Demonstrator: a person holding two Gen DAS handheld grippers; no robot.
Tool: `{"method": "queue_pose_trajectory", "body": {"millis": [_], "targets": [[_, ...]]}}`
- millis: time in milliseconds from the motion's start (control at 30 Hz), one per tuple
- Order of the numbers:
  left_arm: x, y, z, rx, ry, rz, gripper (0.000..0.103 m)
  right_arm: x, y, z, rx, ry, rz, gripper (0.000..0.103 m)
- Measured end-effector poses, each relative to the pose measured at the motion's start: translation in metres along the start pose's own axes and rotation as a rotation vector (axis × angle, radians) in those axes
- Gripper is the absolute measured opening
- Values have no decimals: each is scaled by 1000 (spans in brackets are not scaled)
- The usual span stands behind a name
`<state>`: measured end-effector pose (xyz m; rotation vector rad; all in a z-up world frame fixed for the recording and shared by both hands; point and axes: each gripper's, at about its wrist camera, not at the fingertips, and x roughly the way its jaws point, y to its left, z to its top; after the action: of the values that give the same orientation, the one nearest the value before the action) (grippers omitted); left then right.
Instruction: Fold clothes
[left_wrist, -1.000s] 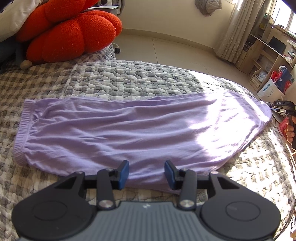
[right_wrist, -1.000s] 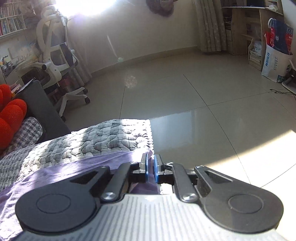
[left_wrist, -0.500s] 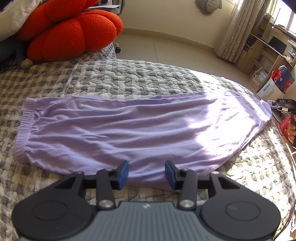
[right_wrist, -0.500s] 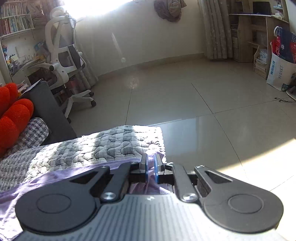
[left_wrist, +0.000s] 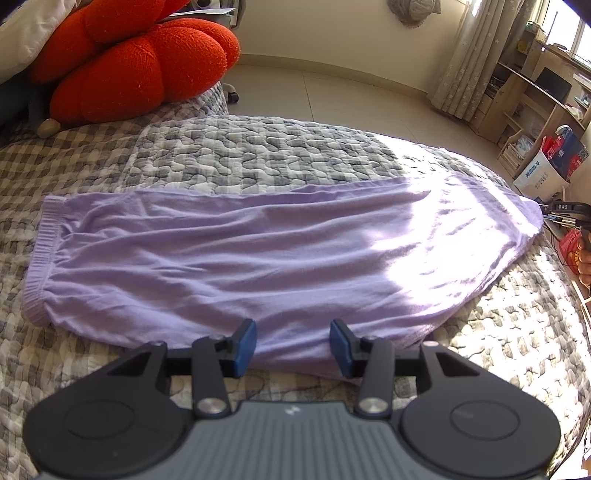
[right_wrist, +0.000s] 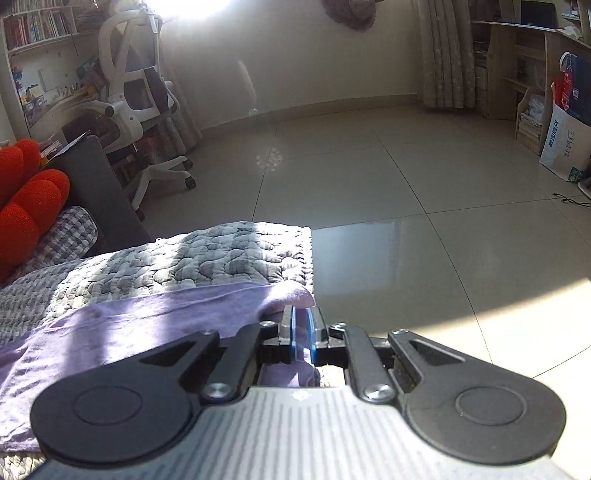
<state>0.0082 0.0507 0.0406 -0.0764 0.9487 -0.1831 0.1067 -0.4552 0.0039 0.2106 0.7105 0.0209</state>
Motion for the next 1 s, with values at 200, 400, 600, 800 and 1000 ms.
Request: {"method": "queue_pose_trajectory", "body": {"millis": [200,400,600,800,1000], "targets": [[-1,-1,0,2,-3,0,46,2,23,6,-59,-29,-30,12],[-1,-2,-1,6,0,-4,47,8,37,8,-98,-3,-31,13],[-3,-2,0,5,-2,-10,48,7,32,7,-63,-15,-23,17],[-5,-2,-1,3,-3,-13,48,-2,6,11,5,-4,-10,18],[-3,-4,-1,12,0,-10,49,-1,-3,1,-28,28,20,18]]}}
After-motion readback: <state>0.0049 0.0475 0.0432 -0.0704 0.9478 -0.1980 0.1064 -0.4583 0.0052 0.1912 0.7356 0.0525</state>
